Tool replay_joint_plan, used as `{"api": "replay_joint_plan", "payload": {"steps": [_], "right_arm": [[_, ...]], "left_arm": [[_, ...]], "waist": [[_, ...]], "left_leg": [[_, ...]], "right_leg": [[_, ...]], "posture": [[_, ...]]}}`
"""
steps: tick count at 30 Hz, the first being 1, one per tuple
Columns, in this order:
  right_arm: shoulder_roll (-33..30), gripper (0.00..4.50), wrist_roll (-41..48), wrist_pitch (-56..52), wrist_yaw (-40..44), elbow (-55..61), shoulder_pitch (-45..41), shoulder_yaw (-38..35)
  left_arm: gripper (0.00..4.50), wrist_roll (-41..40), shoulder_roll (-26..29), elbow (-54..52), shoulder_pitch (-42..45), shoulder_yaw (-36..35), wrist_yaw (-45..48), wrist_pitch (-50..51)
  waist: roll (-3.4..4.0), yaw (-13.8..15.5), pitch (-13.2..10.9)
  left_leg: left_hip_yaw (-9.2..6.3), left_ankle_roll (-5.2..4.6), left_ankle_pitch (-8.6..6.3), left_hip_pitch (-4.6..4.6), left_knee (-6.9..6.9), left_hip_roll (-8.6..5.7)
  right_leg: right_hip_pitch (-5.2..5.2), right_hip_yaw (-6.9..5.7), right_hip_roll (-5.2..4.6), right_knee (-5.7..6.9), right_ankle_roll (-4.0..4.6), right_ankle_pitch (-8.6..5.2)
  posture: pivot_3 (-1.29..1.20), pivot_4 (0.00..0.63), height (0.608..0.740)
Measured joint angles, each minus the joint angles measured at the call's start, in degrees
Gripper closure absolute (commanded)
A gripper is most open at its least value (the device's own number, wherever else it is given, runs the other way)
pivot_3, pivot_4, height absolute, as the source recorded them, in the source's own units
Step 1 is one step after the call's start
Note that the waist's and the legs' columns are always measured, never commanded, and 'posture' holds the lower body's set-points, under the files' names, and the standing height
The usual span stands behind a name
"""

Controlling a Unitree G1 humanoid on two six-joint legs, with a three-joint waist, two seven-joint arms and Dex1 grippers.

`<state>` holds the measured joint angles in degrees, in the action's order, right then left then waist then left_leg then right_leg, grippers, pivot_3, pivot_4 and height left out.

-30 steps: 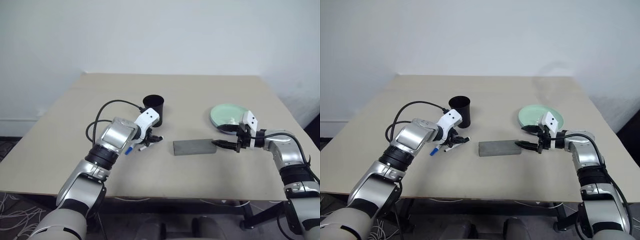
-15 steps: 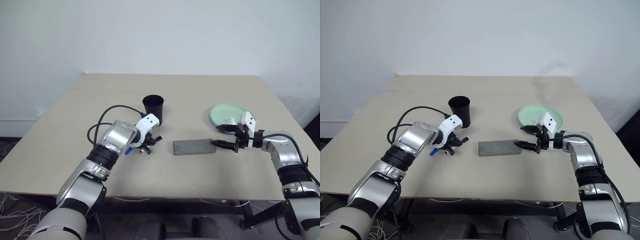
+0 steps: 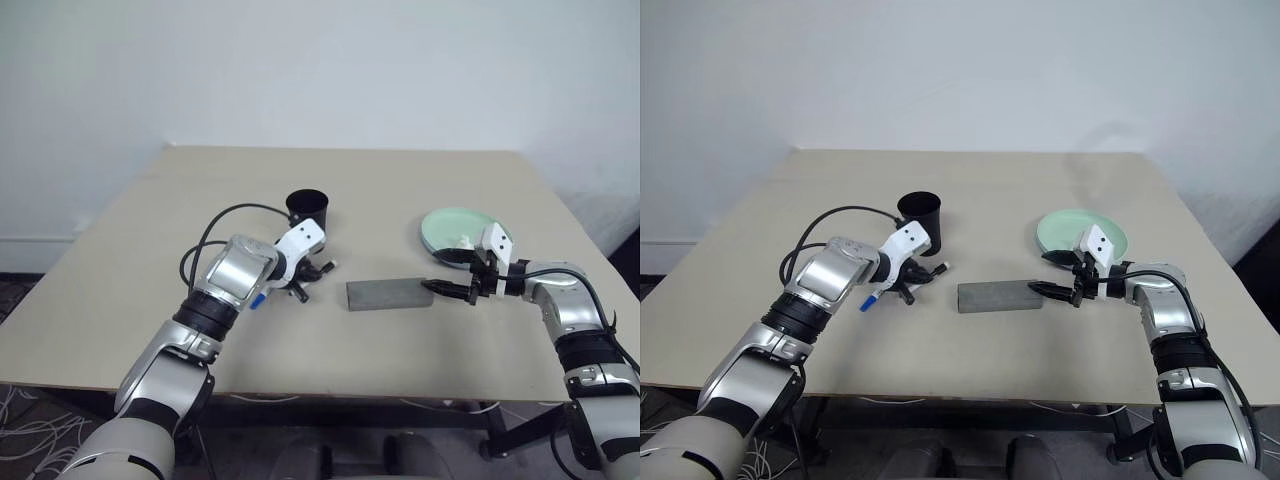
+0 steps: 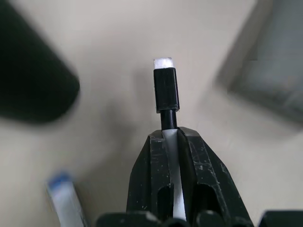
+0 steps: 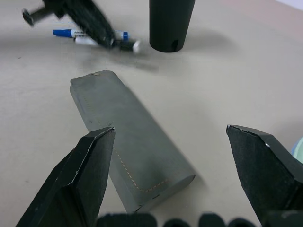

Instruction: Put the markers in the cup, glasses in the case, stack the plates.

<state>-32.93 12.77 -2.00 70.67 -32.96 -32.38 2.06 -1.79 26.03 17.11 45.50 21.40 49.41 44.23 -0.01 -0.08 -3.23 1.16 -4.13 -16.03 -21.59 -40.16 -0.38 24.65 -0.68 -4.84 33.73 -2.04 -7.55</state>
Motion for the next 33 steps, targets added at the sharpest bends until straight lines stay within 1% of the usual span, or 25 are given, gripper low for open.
{"api": "replay_joint_plan", "payload": {"steps": [4, 10, 14, 18, 19, 22, 25, 29, 33], "right_arm": [[0.0, 0.41, -0.3, 0.2, -0.2, -0.1, 0.0, 0.0], [0.0, 0.41, -1.1, 0.5, -0.4, -0.2, 0.0, 0.0], [0.0, 0.41, -1.2, 0.7, -0.4, -0.4, 0.0, 0.0], [0.0, 0.41, -1.5, 0.8, -0.4, -1.3, -0.1, 0.0], [0.0, 0.41, -1.5, 0.9, -0.4, -1.3, -0.1, 0.0], [0.0, 0.41, -1.6, 1.0, -0.5, -1.4, -0.2, 0.0], [0.0, 0.41, -1.6, 1.0, -0.5, -1.4, -0.4, 0.0], [0.0, 0.41, -1.6, 1.0, -0.5, -1.4, -0.4, 0.0], [0.0, 0.41, -1.6, 1.0, -0.5, -1.3, -0.2, 0.0]], "left_arm": [[4.47, -1.8, -0.9, -3.6, -0.5, -2.5, 0.9, -6.2], [4.47, -4.9, -5.7, -1.8, 0.2, -9.9, -2.1, -20.7], [4.47, -4.5, -8.1, 6.1, 4.3, -13.9, -7.7, -30.5], [4.47, -3.0, -9.5, 19.3, 9.6, -16.9, -15.2, -41.9], [4.47, -2.8, -9.8, 21.3, 10.3, -17.6, -16.4, -43.6], [4.47, -1.4, -10.9, 31.3, 13.1, -18.8, -20.9, -53.4], [4.47, -0.4, -11.7, 38.8, 14.9, -20.1, -24.8, -60.0], [4.47, 0.8, -12.3, 45.7, 16.2, -21.0, -28.3, -65.4], [4.47, 1.8, -12.7, 50.2, 16.4, -21.2, -30.4, -67.9]], "waist": [[0.0, 0.0, 0.0], [0.0, 0.0, 0.0], [0.0, 0.0, 0.0], [0.0, 0.0, 0.0], [0.0, 0.0, 0.0], [0.0, 0.0, 0.0], [0.0, 0.0, 0.0], [-0.01, 0.0, 0.0], [-0.01, 0.0, 0.0]], "left_leg": [[0.0, 0.0, 0.01, 0.0, 0.02, -0.01], [0.06, -0.01, 0.02, 0.03, 0.0, -0.08], [0.06, 0.0, 0.03, 0.04, -0.01, -0.19], [0.08, -0.01, 0.02, 0.07, -0.01, -0.21], [0.08, -0.01, 0.02, 0.06, -0.01, -0.21], [0.06, -0.01, 0.02, 0.04, -0.01, -0.24], [0.05, -0.02, 0.01, 0.01, -0.01, -0.26], [0.07, -0.01, 0.01, 0.01, -0.01, -0.26], [0.06, -0.01, 0.01, 0.01, -0.01, -0.25]], "right_leg": [[0.02, 0.0, 0.01, 0.01, 0.0, 0.0], [-0.01, 0.01, 0.0, 0.01, 0.02, -0.01], [-0.03, 0.0, 0.03, 0.01, -0.03, 0.02], [-0.07, 0.0, 0.04, 0.0, -0.04, 0.03], [-0.07, -0.01, 0.04, -0.02, -0.04, 0.03], [-0.08, -0.02, 0.04, -0.03, -0.05, 0.04], [-0.08, -0.02, 0.04, -0.05, -0.06, 0.05], [-0.08, -0.05, 0.03, -0.04, -0.08, 0.06], [-0.08, -0.06, 0.03, -0.03, -0.09, 0.07]], "posture": [[0.0, 0.0, 0.733], [0.0, 0.0, 0.733], [0.0, 0.0, 0.733], [0.0, 0.0, 0.733], [0.0, 0.0, 0.733], [0.0, 0.0, 0.733], [0.0, 0.0, 0.733], [0.0, 0.0, 0.733], [0.0, 0.0, 0.733]]}}
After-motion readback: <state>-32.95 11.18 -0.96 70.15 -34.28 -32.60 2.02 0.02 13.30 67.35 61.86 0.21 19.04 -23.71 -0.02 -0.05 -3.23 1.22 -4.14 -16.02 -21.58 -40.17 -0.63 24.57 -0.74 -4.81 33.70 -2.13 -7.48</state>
